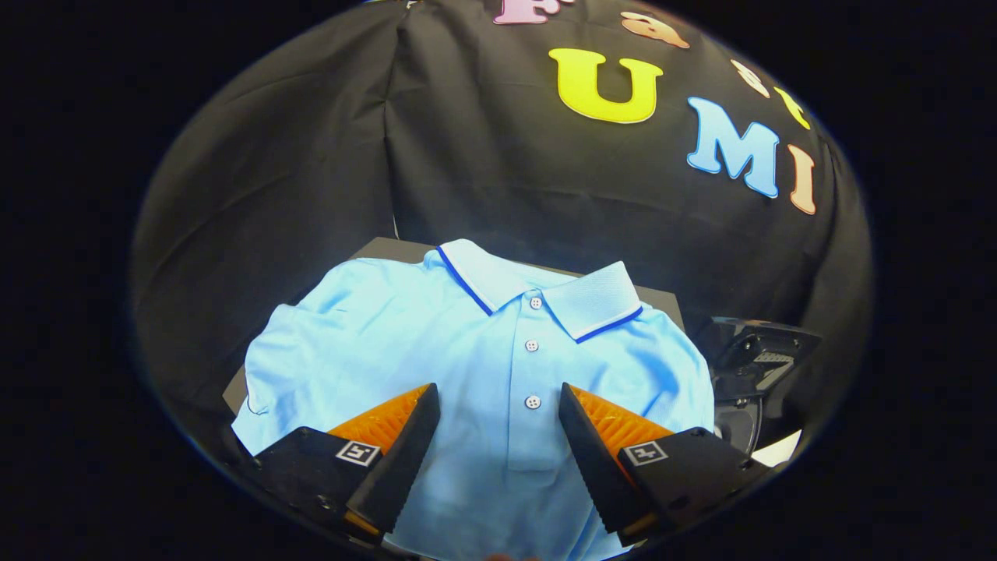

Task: Put the clothes into the washing machine and then close the washing machine lid.

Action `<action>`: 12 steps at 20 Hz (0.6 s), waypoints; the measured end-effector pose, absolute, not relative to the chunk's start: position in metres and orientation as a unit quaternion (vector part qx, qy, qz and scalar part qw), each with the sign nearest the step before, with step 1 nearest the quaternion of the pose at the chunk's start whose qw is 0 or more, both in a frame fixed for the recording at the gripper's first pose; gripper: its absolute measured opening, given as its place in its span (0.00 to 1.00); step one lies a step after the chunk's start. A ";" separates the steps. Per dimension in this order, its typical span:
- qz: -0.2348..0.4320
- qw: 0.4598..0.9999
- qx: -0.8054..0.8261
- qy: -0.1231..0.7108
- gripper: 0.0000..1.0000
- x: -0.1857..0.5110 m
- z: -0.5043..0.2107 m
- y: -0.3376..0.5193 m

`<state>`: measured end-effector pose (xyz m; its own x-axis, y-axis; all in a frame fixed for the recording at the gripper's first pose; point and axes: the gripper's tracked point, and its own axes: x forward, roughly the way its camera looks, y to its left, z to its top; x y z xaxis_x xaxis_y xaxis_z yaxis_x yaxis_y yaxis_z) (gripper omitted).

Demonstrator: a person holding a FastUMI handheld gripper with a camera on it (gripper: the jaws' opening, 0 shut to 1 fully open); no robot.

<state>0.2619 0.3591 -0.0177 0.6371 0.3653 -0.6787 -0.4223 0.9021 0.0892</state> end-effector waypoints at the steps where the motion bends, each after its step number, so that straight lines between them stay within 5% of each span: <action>1: 0.218 0.904 -0.038 0.366 0.97 0.261 -0.018 0.359; 6: 0.226 0.899 -0.042 0.372 0.95 0.261 -0.019 0.361; 10: 0.228 0.899 -0.052 0.370 0.21 0.260 -0.016 0.361; 12: 0.232 0.902 -0.045 0.362 0.15 0.261 -0.015 0.360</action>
